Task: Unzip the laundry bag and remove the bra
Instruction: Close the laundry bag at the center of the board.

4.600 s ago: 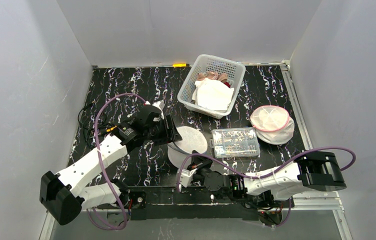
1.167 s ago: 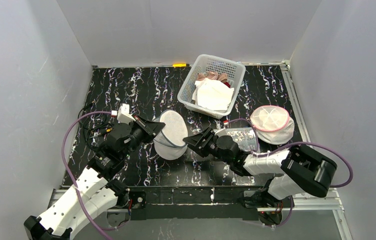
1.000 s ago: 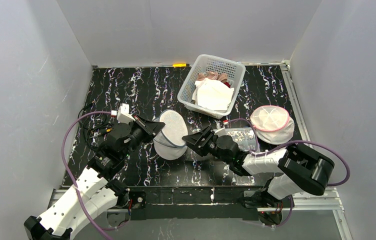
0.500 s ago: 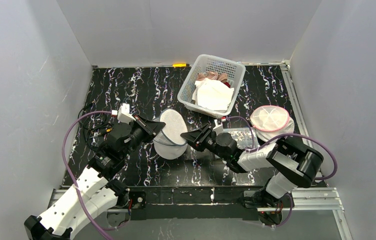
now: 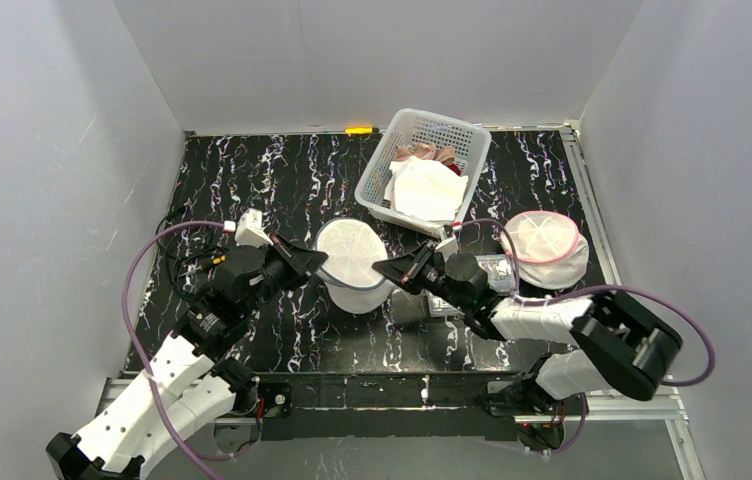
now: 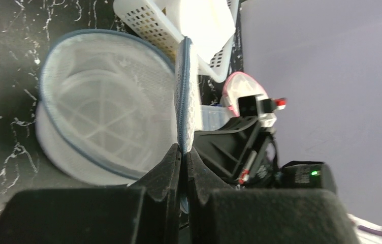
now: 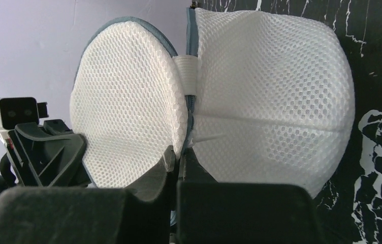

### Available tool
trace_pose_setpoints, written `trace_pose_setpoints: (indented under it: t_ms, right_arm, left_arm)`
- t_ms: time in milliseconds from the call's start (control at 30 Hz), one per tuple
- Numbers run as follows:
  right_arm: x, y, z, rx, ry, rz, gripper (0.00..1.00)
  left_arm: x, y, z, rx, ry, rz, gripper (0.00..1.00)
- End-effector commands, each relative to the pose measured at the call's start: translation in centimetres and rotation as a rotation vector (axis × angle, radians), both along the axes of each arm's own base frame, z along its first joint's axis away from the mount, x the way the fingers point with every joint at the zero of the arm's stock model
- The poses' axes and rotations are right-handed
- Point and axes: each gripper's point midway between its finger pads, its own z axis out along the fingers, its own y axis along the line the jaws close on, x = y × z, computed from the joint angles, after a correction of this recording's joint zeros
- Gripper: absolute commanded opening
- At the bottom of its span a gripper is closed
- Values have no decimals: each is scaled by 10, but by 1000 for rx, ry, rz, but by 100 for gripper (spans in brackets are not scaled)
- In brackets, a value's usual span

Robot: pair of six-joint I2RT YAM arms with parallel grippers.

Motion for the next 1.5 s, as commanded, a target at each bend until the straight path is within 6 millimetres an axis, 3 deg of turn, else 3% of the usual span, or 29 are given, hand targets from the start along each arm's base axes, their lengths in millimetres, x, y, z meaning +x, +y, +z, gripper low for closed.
trace_pose_setpoints:
  t_ms: [0, 333, 567, 667, 767, 833, 967, 1233, 1467]
  right_arm:
    - [-1, -15, -2, -195, -75, 58, 1]
    - [-22, -62, -19, -570, -181, 164, 1]
    - [-30, -86, -35, -700, -200, 189, 1]
    - [-32, -90, -36, -722, -227, 203, 1]
    - [-33, -95, -38, -748, -241, 204, 1]
    - [-34, -98, -38, -757, -250, 205, 1]
    - [-37, -102, -37, -762, -285, 211, 1]
    - [-44, -104, -30, -750, -345, 243, 1]
    - [-47, -102, -26, -737, -358, 264, 1]
  left_arm:
    - [0, 13, 8, 137, -39, 2, 0]
    - [11, 15, -29, 391, 19, -76, 0]
    - [26, -10, -47, 400, 22, -161, 1]
    - [33, -22, -44, 409, -4, -214, 10]
    - [38, -27, -41, 428, -6, -238, 31]
    - [38, -26, -40, 446, 9, -242, 43]
    - [37, -17, -46, 486, 32, -219, 54]
    - [42, -37, -66, 557, 72, -372, 52]
    - [43, -55, -70, 588, 69, -488, 50]
